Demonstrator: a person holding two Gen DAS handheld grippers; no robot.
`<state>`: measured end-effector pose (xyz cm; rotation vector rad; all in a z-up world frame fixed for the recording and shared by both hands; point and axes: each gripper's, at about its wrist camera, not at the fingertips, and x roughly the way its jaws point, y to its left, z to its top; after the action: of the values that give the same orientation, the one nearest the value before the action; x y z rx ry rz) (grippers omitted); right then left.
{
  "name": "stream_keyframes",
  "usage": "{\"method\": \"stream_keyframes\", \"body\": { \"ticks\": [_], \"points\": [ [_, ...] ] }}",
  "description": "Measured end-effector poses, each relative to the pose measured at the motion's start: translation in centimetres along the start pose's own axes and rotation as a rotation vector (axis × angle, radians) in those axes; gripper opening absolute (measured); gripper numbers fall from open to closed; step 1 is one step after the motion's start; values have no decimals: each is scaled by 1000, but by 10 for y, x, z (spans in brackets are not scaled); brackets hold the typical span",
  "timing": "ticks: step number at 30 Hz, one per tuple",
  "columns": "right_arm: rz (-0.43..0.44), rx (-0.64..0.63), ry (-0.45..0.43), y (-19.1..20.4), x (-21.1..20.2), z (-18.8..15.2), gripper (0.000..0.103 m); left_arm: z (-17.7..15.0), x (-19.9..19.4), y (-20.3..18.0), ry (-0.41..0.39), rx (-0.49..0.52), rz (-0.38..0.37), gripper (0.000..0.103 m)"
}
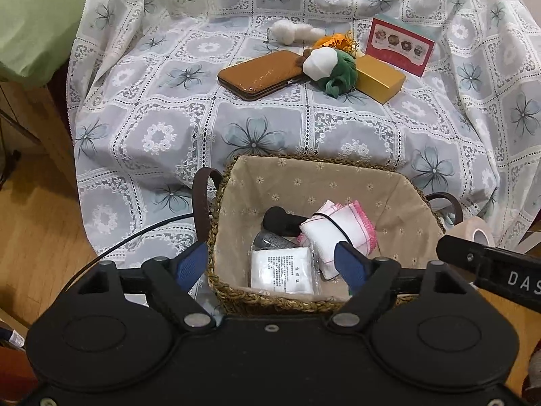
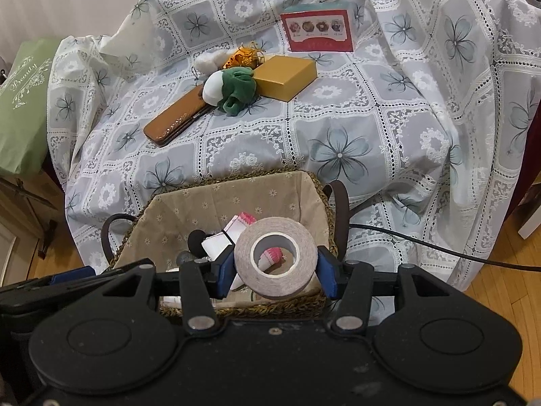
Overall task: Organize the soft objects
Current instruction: 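Carry packet and tape roll over the basket and open both tools to drop them, then withdraw both open tools from the basket toward the item pile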
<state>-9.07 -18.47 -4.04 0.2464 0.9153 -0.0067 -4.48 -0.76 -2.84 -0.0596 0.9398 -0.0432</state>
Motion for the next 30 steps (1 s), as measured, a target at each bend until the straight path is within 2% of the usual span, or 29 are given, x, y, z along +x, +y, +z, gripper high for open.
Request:
{"method": "stream_keyframes", "body": {
  "ticks": [30],
  "points": [
    [1, 26, 5, -5, -1, -2, 52, -5, -1, 3, 5, 5, 7, 79]
  ]
}}
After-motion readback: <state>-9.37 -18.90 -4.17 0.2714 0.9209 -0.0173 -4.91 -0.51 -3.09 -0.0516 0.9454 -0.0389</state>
